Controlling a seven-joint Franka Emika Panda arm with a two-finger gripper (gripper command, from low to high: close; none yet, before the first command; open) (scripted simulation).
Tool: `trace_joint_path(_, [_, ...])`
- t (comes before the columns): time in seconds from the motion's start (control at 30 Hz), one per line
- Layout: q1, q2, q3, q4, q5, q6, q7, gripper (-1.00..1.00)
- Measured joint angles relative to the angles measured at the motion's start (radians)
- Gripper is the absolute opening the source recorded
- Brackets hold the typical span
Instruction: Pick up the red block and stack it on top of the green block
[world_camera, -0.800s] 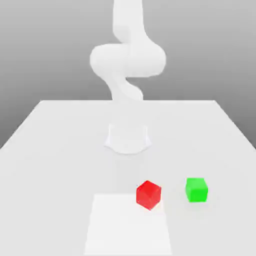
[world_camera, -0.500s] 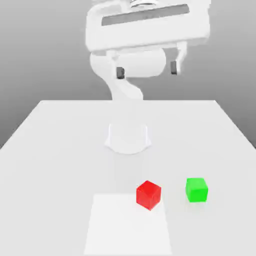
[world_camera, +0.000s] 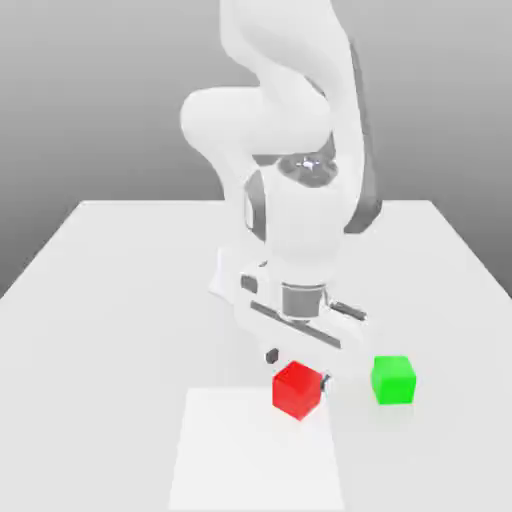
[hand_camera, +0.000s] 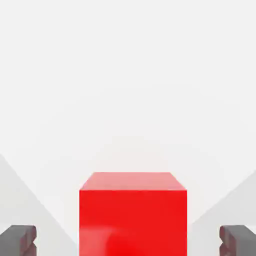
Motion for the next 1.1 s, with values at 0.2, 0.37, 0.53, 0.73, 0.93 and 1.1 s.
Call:
trace_joint_path(0.2, [0.024, 0.025, -0.028, 0.004, -0.015, 0.023, 0.012, -1.00])
trace_joint_path(0.37, [-0.011, -0.063, 0.031, -0.011, 0.073, -0.050, -0.052, -1.00])
trace_joint_path(0.53, [0.027, -0.237, 0.049, -0.033, 0.205, -0.200, -0.145, -1.00])
trace_joint_path(0.73, [0.225, -0.333, 0.182, 0.009, 0.289, -0.334, -0.195, -1.00])
trace_joint_path(0.93, [0.252, -0.195, 0.227, 0.029, 0.196, -0.219, -0.126, -1.00])
trace_joint_path(1.1, [0.270, -0.099, 0.184, 0.033, 0.087, -0.132, -0.050, 1.00])
